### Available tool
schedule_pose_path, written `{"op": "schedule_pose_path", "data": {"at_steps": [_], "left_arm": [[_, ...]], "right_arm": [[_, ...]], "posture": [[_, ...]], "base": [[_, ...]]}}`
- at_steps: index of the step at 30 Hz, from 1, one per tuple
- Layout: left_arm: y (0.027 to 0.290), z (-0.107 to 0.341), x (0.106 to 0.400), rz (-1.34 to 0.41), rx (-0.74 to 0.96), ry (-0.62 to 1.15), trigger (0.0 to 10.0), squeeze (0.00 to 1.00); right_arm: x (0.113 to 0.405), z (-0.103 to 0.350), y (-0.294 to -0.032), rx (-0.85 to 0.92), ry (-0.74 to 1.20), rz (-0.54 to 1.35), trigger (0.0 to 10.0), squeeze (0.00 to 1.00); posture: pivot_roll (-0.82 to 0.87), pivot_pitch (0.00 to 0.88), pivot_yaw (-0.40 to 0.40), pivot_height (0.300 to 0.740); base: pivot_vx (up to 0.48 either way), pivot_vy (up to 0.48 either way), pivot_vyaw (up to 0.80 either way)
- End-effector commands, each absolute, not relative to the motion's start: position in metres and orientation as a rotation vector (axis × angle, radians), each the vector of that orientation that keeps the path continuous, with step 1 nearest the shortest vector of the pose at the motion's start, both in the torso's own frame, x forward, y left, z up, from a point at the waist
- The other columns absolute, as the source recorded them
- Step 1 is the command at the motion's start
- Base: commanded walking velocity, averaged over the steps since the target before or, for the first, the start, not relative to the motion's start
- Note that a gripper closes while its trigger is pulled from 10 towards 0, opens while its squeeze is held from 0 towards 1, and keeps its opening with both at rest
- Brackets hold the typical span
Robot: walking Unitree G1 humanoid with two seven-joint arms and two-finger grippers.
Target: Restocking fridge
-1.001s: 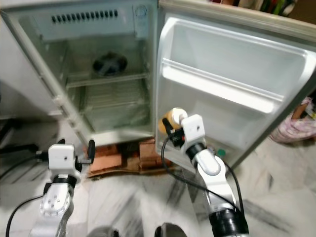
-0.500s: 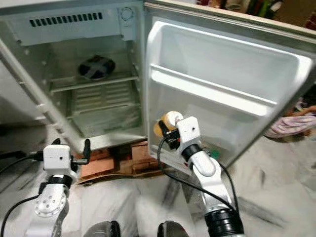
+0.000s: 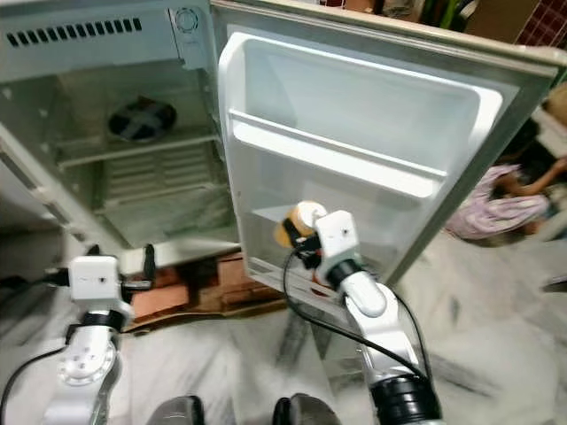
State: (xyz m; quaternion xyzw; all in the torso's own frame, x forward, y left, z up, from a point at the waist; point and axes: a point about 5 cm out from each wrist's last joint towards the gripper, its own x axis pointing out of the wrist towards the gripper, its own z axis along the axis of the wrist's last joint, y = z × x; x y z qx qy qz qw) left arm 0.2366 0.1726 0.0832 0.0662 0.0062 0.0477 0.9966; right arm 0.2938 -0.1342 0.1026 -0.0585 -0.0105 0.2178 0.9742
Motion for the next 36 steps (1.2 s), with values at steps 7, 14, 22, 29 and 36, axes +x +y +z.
{"op": "schedule_pose_path", "data": {"at_steps": [7,14,22,29,36], "left_arm": [[0.18,0.082,0.225,0.104,0.139,0.031,10.0,0.0],[0.18,0.075,0.218,0.116,0.132,0.063,10.0,0.0],[0.18,0.075,0.221,0.113,0.132,0.065,10.0,0.0],[0.181,0.075,0.222,0.128,0.146,0.065,10.0,0.0],[0.18,0.076,0.224,0.124,0.15,0.064,10.0,0.0]], "right_arm": [[0.284,0.098,-0.125,-0.089,-0.017,0.488,10.0,0.0],[0.279,0.09,-0.131,-0.096,0.02,0.488,10.0,0.0],[0.282,0.091,-0.13,-0.097,0.017,0.49,10.0,0.0],[0.283,0.092,-0.129,-0.097,0.011,0.497,10.0,0.0],[0.284,0.095,-0.128,-0.093,-0.003,0.5,10.0,0.0]], "posture": [[-0.01,0.178,-0.021,0.74],[-0.01,0.165,-0.028,0.74],[-0.01,0.156,-0.033,0.713],[-0.01,0.156,-0.035,0.674],[-0.01,0.156,-0.034,0.625]], "base": [[0.0,0.0,0.0],[0.0,0.0,0.0],[0.0,0.0,0.0],[0.0,0.0,0.0],[0.0,0.0,0.0]]}}
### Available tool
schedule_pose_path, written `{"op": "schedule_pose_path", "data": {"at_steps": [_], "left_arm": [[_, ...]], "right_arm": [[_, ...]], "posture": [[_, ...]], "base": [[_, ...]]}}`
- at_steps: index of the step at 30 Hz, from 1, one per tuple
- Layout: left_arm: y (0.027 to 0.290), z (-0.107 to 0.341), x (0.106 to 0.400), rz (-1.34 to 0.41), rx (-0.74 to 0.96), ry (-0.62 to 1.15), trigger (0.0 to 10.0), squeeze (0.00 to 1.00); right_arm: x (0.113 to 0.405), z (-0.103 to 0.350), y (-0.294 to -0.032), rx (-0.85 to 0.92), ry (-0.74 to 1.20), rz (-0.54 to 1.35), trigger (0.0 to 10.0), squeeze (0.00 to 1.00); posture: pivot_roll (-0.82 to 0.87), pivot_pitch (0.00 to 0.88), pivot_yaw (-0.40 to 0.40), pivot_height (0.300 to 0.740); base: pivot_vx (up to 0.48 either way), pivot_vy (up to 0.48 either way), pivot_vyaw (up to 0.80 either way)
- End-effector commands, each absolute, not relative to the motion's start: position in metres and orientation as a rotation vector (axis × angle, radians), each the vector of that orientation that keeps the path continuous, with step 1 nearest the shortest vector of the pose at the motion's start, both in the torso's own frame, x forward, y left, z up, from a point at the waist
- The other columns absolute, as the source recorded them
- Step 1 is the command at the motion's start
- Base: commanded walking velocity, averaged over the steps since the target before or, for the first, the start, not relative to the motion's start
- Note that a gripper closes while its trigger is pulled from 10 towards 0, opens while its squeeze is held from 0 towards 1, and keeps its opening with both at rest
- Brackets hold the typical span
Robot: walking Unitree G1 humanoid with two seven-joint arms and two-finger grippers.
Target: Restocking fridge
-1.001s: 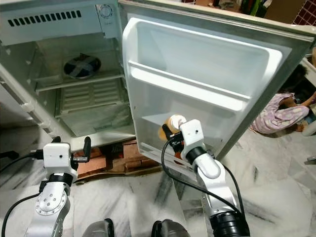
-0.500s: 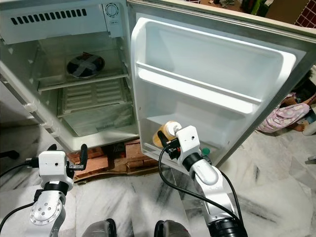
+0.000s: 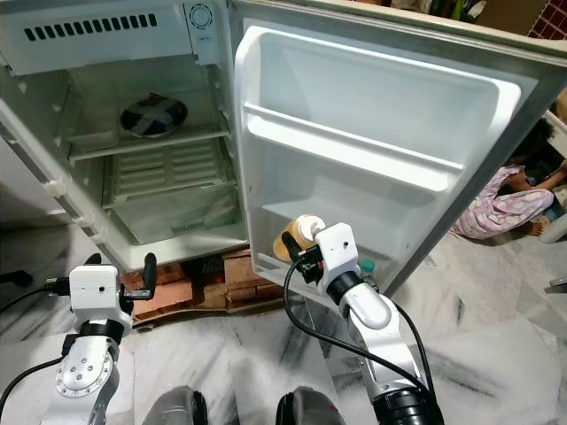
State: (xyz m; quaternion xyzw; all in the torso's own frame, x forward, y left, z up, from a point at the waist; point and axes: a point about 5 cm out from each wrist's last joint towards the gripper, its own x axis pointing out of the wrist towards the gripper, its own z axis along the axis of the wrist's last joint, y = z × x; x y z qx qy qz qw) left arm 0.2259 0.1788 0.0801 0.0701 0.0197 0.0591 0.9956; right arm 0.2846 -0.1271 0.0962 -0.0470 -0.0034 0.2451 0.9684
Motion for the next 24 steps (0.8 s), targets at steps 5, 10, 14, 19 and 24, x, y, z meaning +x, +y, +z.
{"op": "schedule_pose_path", "data": {"at_steps": [5,10,14,19,24], "left_arm": [[0.1805,0.0774,0.2258,0.126,0.15,0.053,10.0,0.0],[0.1804,0.0788,0.2264,0.127,0.159,0.046,10.0,0.0],[0.1812,0.0805,0.2275,0.124,0.149,0.041,10.0,0.0],[0.1811,0.0816,0.227,0.115,0.146,0.03,10.0,0.0],[0.18,0.0812,0.228,0.113,0.144,0.03,10.0,0.0]], "right_arm": [[0.2842,0.0951,-0.1256,-0.084,-0.007,0.501,10.0,0.0],[0.2842,0.0962,-0.1241,-0.081,-0.012,0.505,10.0,0.0],[0.2858,0.0971,-0.1233,-0.082,-0.016,0.506,10.0,0.0],[0.2886,0.0991,-0.1232,-0.084,-0.026,0.503,10.0,0.0],[0.2896,0.1,-0.1238,-0.09,-0.033,0.498,10.0,0.0]], "posture": [[-0.01,0.159,-0.035,0.617],[-0.01,0.161,-0.036,0.617],[-0.01,0.175,-0.039,0.617],[-0.01,0.169,-0.038,0.617],[-0.01,0.162,-0.036,0.617]], "base": [[0.0,0.0,0.0],[0.0,0.0,0.0],[0.0,0.0,0.0],[0.0,0.0,0.0],[0.0,0.0,0.0]]}}
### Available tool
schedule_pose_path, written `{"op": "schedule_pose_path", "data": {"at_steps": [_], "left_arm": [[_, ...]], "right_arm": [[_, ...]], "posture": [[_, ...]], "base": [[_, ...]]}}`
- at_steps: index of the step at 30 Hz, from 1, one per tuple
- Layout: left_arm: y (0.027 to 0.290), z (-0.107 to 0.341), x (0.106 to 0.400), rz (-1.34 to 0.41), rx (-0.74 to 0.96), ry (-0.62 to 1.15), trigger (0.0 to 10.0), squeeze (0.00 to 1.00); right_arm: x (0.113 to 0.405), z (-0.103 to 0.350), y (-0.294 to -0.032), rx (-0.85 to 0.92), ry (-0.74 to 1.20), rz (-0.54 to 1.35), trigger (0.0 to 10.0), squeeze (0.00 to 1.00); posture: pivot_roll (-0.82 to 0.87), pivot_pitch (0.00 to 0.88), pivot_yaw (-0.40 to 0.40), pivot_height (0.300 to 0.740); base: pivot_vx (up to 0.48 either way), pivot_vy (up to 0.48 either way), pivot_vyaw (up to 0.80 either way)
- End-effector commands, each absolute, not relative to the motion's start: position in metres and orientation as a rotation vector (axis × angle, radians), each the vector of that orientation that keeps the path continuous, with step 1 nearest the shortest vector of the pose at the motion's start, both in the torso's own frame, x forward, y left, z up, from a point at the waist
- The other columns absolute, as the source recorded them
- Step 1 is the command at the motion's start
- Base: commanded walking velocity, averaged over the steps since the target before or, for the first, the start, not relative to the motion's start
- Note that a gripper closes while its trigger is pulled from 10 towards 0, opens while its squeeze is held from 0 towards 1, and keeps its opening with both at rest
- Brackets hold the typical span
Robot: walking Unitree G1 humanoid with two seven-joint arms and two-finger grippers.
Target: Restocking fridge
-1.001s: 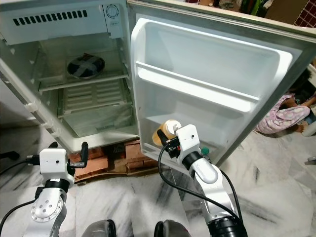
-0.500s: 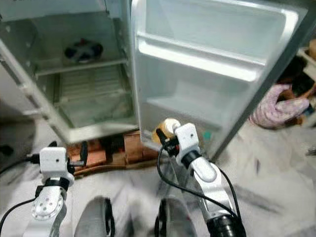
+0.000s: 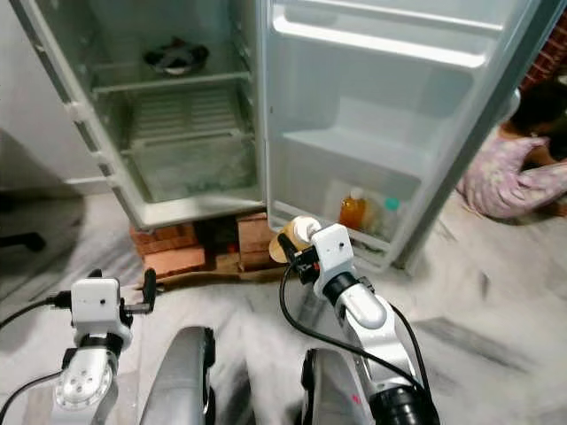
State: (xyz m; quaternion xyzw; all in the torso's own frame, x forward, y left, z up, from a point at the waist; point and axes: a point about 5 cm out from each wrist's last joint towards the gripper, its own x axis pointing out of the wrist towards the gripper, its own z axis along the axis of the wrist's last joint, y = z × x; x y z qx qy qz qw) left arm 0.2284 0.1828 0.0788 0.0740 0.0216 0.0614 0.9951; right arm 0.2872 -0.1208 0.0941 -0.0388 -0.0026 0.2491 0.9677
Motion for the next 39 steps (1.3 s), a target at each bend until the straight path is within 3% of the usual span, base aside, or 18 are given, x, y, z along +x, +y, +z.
{"op": "schedule_pose_path", "data": {"at_steps": [1,11,39], "left_arm": [[0.1798,0.0812,0.2285,0.112,0.144,0.029,10.0,0.0],[0.1782,0.0815,0.2301,0.099,0.141,0.023,10.0,0.0],[0.1733,0.082,0.2317,0.084,0.132,0.017,10.0,0.0]], "right_arm": [[0.2898,0.1,-0.1238,-0.092,-0.033,0.497,10.0,0.0],[0.2904,0.1009,-0.1235,-0.1,-0.048,0.492,10.0,0.0],[0.2904,0.101,-0.1204,-0.108,-0.051,0.519,10.0,0.0]], "posture": [[-0.01,0.161,-0.036,0.617],[-0.01,0.16,-0.034,0.617],[-0.01,0.16,-0.038,0.617]], "base": [[0.0,0.0,0.0],[0.0,0.0,0.0],[0.262,0.0,0.0]]}}
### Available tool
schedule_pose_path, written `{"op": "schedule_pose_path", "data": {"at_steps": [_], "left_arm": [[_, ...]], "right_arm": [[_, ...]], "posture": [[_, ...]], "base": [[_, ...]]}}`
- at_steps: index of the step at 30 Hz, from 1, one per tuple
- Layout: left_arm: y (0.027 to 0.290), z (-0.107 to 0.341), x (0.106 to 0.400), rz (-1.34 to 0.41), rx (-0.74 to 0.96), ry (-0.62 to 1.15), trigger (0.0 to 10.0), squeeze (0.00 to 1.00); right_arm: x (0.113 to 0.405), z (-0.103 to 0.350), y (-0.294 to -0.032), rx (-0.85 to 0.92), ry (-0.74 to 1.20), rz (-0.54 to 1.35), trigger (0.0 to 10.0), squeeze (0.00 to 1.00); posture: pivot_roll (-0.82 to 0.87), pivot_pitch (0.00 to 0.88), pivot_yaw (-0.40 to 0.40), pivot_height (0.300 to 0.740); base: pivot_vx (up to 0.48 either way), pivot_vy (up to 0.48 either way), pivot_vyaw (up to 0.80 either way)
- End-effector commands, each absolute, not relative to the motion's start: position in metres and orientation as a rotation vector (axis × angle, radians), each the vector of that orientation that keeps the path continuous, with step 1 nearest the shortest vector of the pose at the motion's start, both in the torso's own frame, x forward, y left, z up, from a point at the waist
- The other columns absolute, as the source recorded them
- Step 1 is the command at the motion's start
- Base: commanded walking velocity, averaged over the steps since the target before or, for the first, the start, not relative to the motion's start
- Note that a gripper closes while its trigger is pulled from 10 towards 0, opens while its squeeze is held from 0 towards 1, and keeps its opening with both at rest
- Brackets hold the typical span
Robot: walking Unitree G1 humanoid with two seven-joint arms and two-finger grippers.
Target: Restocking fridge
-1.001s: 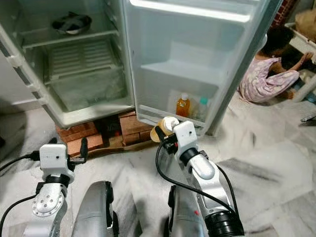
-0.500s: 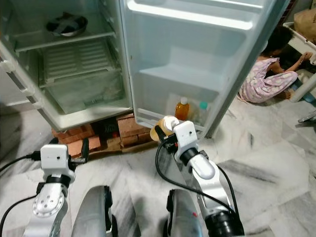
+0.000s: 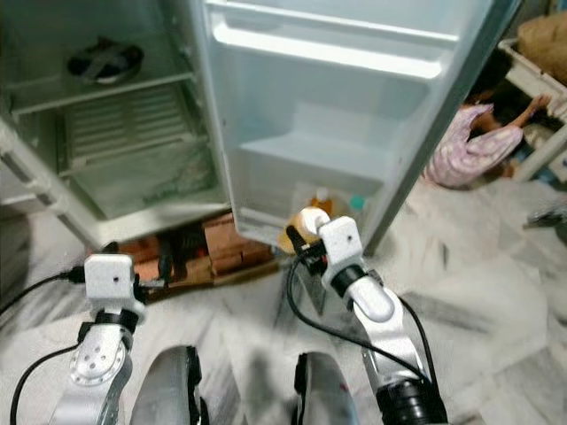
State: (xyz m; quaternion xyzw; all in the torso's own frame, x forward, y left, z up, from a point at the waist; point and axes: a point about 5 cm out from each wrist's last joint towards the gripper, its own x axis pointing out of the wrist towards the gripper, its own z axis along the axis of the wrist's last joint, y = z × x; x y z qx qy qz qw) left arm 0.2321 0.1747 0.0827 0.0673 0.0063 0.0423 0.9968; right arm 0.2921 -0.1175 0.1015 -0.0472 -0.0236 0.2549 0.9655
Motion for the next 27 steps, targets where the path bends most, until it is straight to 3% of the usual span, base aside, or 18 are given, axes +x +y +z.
{"op": "schedule_pose_path", "data": {"at_steps": [1,27], "left_arm": [[0.1732,0.082,0.2317,0.084,0.132,0.017,10.0,0.0],[0.1718,0.083,0.2344,0.076,0.128,0.008,10.0,0.0]], "right_arm": [[0.2904,0.101,-0.1203,-0.107,-0.051,0.52,10.0,0.0],[0.2894,0.1019,-0.1167,-0.129,-0.071,0.55,10.0,0.0]], "posture": [[-0.01,0.16,-0.038,0.617],[-0.01,0.159,-0.037,0.617]], "base": [[0.259,0.0,0.0],[0.278,0.0,0.0]]}}
